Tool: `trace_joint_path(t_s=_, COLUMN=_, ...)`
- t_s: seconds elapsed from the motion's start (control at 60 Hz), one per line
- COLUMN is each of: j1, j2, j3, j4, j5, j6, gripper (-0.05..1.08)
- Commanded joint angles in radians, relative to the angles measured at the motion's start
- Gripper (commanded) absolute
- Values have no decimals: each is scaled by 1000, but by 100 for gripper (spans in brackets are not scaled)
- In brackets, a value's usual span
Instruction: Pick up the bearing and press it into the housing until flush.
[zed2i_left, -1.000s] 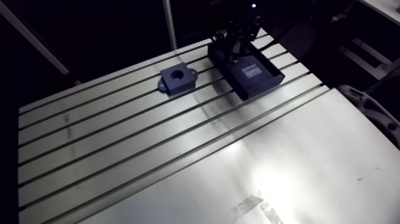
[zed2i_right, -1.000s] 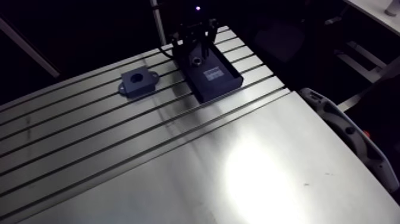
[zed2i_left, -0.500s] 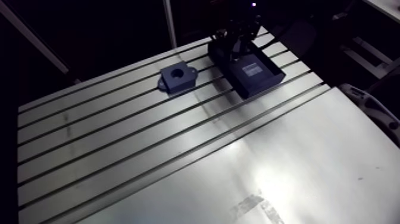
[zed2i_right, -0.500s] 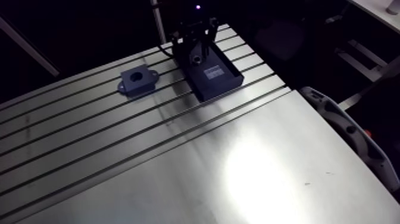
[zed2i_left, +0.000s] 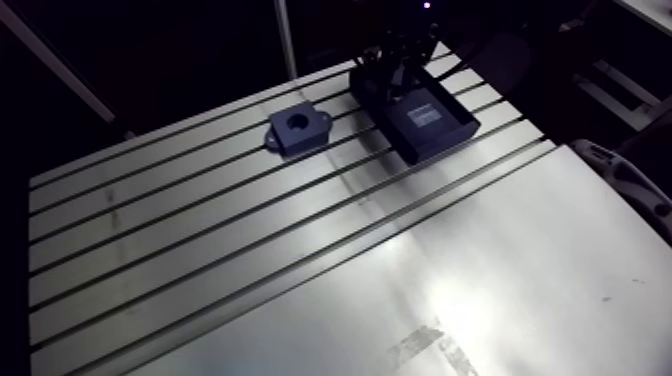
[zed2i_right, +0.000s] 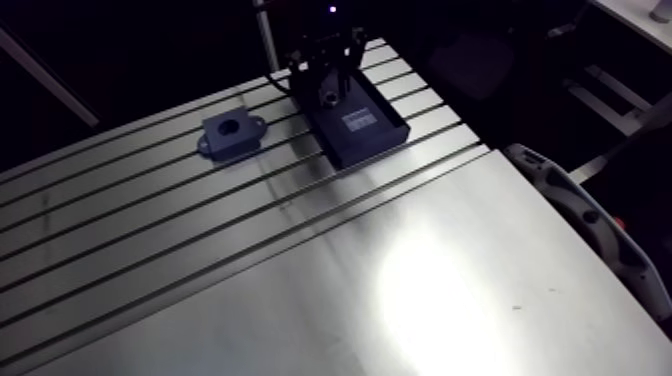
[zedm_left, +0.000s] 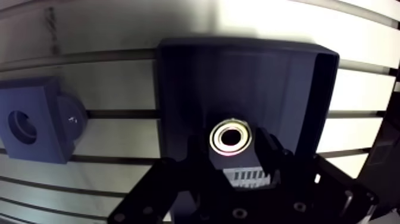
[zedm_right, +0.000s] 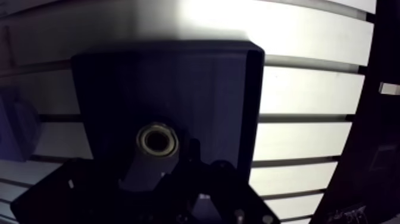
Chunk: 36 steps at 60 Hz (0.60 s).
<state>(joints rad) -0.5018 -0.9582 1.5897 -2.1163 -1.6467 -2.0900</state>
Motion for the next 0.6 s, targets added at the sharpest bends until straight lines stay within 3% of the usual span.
trace_joint_path(t_s=0.017, j1=0, j2=4, j3=0, j4=0, j5=0, j6=1, gripper=47)
trace_joint_path(t_s=0.6, j1=2, j2=2, j3=2, j4=0, j5=-1, j6=4, gripper=49)
